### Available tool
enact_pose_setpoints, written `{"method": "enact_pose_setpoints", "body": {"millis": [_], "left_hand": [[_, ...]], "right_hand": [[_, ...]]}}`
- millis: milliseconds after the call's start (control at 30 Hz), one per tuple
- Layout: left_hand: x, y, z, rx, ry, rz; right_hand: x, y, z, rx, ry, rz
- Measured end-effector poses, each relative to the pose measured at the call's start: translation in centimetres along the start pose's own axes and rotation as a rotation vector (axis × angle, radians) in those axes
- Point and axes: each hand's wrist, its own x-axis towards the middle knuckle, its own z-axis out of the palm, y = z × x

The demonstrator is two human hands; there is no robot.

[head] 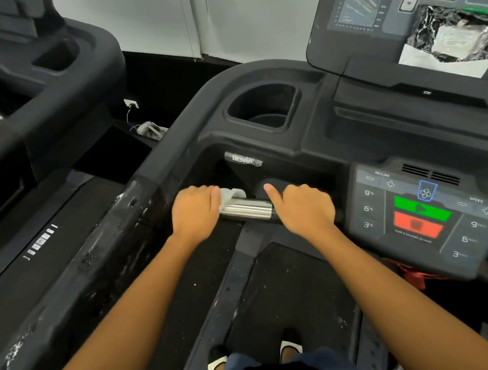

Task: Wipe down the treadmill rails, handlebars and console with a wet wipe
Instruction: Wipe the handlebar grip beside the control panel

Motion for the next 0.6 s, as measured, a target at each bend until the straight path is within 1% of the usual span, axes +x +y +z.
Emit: {"method": "enact_pose_setpoints", "body": {"millis": [33, 67, 100, 133, 200, 267, 300, 367, 400, 500, 533, 567, 600], "left_hand": [[0.7, 0.2, -0.4, 0.019, -0.107, -0.044], [1.2, 0.2, -0.5, 0.02, -0.157, -0.073], [1.4, 0.3, -0.6, -0.009, -0.166, -0.098], [1.1, 0.3, -0.3, -0.038, -0.124, -0.099], [-0.7, 0.8, 1.1, -0.107, 0.059, -0.13], [-3.1, 2.3, 2.8, -0.329, 0.173, -0.233], [-4.1, 3.2, 3.3, -0.4, 0.194, -0.311], [-5.0, 4.1, 3.9, -0.417, 0.182, -0.368], [-5.0, 3.6, 4.1, -0.387, 0.163, -0.33], [-4.1, 0.1, 3.5, -0.229, 0.131, -0.105], [-3.7, -0.8, 3.3, -0.2, 0.137, -0.064], [-3.4, -1.1, 3.3, -0.185, 0.15, -0.062], [-3.3, -0.8, 3.1, -0.193, 0.175, -0.1]], "right_hand": [[0.0, 0.0, 0.0, 0.002, -0.003, 0.004], [0.0, 0.0, 0.0, 0.003, -0.007, 0.008], [0.0, 0.0, 0.0, 0.001, -0.007, 0.01], [0.0, 0.0, 0.0, 0.001, -0.005, 0.012], [-0.1, -0.1, 0.2, 0.006, 0.004, 0.017], [-0.1, -0.1, 0.2, 0.0, 0.018, 0.022], [-0.1, -0.1, 0.2, -0.002, 0.023, 0.025], [-0.2, -0.1, 0.1, -0.006, 0.03, 0.031], [-0.2, -0.1, 0.1, -0.008, 0.032, 0.031], [-0.3, -0.1, 0.2, -0.008, 0.038, 0.028], [-0.3, -0.2, 0.2, -0.008, 0.036, 0.029], [-0.3, -0.2, 0.1, -0.008, 0.035, 0.03], [-0.3, -0.2, 0.1, -0.009, 0.037, 0.029]]}}
